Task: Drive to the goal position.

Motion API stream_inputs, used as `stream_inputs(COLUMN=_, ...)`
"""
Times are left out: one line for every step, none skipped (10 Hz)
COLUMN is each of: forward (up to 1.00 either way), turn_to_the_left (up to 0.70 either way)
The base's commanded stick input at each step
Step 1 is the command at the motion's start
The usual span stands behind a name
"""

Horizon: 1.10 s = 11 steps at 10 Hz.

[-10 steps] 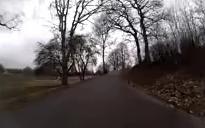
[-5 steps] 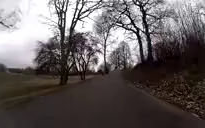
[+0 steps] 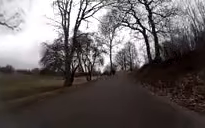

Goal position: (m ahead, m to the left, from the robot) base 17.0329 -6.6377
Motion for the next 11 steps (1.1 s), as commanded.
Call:
stream_inputs(forward=1.00, turn_to_the_left=0.00)
stream_inputs(forward=1.00, turn_to_the_left=0.00)
stream_inputs(forward=1.00, turn_to_the_left=0.00)
stream_inputs(forward=1.00, turn_to_the_left=0.00)
stream_inputs(forward=1.00, turn_to_the_left=0.00)
stream_inputs(forward=1.00, turn_to_the_left=0.00)
stream_inputs(forward=1.00, turn_to_the_left=0.00)
stream_inputs(forward=1.00, turn_to_the_left=0.00)
stream_inputs(forward=1.00, turn_to_the_left=0.00)
stream_inputs(forward=1.00, turn_to_the_left=0.00)
stream_inputs(forward=1.00, turn_to_the_left=0.00)
